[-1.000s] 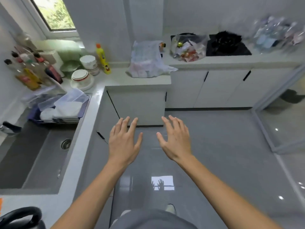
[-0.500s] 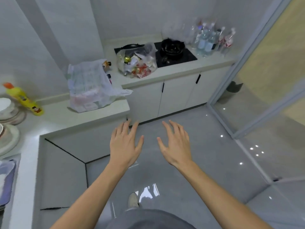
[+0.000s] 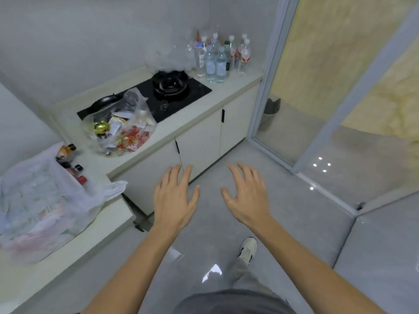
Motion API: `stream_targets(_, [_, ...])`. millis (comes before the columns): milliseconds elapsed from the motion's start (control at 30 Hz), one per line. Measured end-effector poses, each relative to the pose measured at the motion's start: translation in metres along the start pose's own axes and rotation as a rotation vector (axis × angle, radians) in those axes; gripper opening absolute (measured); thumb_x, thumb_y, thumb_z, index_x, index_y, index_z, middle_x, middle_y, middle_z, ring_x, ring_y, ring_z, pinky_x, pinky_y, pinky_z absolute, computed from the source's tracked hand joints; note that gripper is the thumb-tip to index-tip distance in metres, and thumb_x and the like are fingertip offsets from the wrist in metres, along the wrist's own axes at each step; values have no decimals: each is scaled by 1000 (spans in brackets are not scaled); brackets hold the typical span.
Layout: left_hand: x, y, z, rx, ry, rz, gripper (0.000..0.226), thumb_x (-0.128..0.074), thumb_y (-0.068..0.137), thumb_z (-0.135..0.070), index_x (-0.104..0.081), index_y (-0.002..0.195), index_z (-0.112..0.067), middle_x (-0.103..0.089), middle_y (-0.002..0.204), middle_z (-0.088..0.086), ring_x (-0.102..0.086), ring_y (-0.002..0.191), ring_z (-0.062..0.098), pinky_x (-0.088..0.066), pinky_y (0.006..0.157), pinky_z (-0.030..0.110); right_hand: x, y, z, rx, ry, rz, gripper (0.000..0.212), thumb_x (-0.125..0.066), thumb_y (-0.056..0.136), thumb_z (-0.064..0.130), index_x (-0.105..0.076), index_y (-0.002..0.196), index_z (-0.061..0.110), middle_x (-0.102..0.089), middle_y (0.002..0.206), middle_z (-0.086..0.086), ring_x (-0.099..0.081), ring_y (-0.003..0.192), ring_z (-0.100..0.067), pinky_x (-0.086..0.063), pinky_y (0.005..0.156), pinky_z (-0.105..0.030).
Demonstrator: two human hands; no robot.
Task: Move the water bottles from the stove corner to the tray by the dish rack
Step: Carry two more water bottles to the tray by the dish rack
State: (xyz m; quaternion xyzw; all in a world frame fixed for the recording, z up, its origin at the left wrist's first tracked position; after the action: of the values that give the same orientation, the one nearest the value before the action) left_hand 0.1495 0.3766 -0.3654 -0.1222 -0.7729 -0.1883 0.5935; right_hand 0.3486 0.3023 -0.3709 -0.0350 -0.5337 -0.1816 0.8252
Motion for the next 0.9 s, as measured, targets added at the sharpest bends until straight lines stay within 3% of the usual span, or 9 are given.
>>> stream_targets(200, [-20, 119, -59, -19, -16, 34, 65, -37, 103, -57, -38, 160, -26, -44, 161, 8, -37, 150, 31, -42, 115, 51, 16, 101, -69, -36, 10, -15, 66, -55, 93, 52, -48, 153, 25, -49, 154, -7, -45, 139, -29, -38, 111, -47])
stream_targets(467, [-42, 260, -132, -29, 18, 35, 65, -34, 103, -58, -37, 160, -27, -44, 160, 7, -36, 151, 29, -41, 116, 50, 50, 229, -143, -36, 15, -2, 70, -40, 93, 60, -41, 157, 30, -43, 161, -3, -38, 148, -28, -35, 120, -47])
stream_targets(900, [-103, 450, -156, -36, -78, 55, 66, -31, 104, -58, -35, 162, -28, -37, 167, 6, -29, 155, 29, -33, 123, 48, 41, 415, -199, -65, 39, 90, 75, -38, 91, 61, -36, 159, 31, -36, 165, -1, -32, 152, -27, -31, 121, -47])
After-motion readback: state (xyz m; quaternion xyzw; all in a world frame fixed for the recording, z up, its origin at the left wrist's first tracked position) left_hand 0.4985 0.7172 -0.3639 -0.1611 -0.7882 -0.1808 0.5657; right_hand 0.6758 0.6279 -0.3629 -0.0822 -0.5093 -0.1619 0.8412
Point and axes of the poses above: each hand's wrist, its own y-axis towards the middle knuckle, its own x-axis out of the back of the hand, z = x × y, the point moved 1 cm from there along y, towards the middle knuckle
